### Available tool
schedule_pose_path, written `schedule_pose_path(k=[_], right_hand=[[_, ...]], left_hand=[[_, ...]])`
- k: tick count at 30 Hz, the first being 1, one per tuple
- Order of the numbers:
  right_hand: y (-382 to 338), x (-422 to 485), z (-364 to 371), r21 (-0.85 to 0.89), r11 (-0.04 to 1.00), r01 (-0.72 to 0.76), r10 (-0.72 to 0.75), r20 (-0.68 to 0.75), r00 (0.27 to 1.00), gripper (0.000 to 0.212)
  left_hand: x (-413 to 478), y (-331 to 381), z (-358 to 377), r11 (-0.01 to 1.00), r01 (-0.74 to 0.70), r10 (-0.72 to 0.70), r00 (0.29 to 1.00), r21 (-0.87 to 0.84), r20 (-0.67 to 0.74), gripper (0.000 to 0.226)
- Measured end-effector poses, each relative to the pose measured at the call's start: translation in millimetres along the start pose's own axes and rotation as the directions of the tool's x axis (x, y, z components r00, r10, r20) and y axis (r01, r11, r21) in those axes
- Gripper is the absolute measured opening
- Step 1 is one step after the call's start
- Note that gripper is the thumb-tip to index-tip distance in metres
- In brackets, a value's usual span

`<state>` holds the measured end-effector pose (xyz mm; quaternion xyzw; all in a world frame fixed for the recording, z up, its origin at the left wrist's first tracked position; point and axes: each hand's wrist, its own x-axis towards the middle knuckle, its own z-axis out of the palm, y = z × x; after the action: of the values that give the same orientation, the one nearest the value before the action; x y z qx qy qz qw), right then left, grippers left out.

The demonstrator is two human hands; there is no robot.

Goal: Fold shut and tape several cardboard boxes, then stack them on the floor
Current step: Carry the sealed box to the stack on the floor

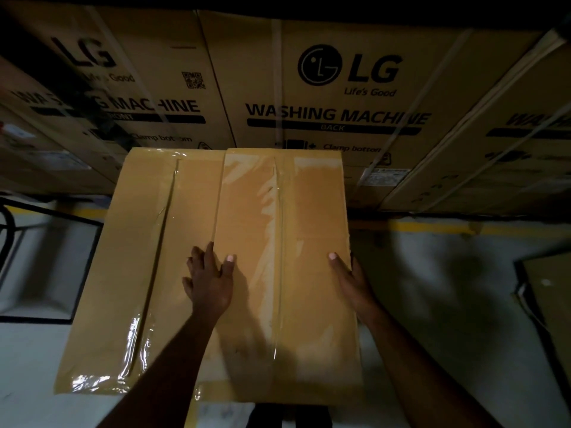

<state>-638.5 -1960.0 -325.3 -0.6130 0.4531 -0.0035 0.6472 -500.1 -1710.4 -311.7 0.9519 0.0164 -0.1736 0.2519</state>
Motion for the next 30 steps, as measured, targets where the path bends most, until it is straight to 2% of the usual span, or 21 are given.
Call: schedule_pose_path(k=[2, 6, 8, 11, 12, 16, 17, 21, 26, 30], right_hand=[[1, -2, 2, -0.021, 1.0, -0.002, 0.002, -0.001, 1.0, 0.061], [-2, -7, 3, -0.05, 0.999, 0.011, -0.011, 0.005, 1.0, 0.098], [-3, -8, 6, -0.045, 0.999, 0.017, -0.016, 0.019, 1.0, 0.091], [-2, -9, 11, -0.055, 0.998, 0.032, -0.031, 0.016, 0.999, 0.06], [0, -8, 12, -0.059, 0.998, 0.031, -0.03, 0.014, 0.999, 0.058], [1, -6, 13, -0.079, 0.996, 0.034, -0.033, 0.013, 0.999, 0.089], [2, -6, 10, -0.086, 0.996, 0.036, -0.035, 0.011, 0.999, 0.091], [5, -2, 6, -0.078, 0.996, 0.043, -0.047, -0.048, 0.998, 0.057], [8, 1, 8, -0.058, 0.998, -0.024, 0.022, -0.037, 0.999, 0.059], [7, 2, 5, -0.09, 0.996, -0.019, 0.012, -0.074, 0.997, 0.064]], left_hand=[[-1, -3, -1, 1.0, -0.007, 0.007, 1.0, -0.007, -0.006, 0.065], [4, -6, -2, 1.0, -0.026, 0.026, 0.999, 0.005, -0.026, 0.063], [9, -11, -2, 0.999, -0.043, 0.043, 0.999, 0.018, -0.03, 0.062], [13, -20, -2, 0.997, -0.065, 0.066, 0.997, 0.039, -0.032, 0.06], [14, -22, -2, 0.996, -0.074, 0.076, 0.996, 0.047, -0.035, 0.06], [13, -22, -1, 0.995, -0.074, 0.076, 0.997, 0.065, -0.032, 0.061], [12, -21, 0, 0.995, -0.075, 0.077, 0.997, 0.07, -0.028, 0.061], [6, -14, 0, 0.995, -0.069, 0.069, 0.998, 0.07, 0.001, 0.065], [6, -11, -4, 0.998, -0.041, 0.04, 0.999, 0.046, 0.017, 0.067], [4, -13, -9, 0.998, -0.058, 0.059, 0.997, -0.021, 0.041, 0.067]])
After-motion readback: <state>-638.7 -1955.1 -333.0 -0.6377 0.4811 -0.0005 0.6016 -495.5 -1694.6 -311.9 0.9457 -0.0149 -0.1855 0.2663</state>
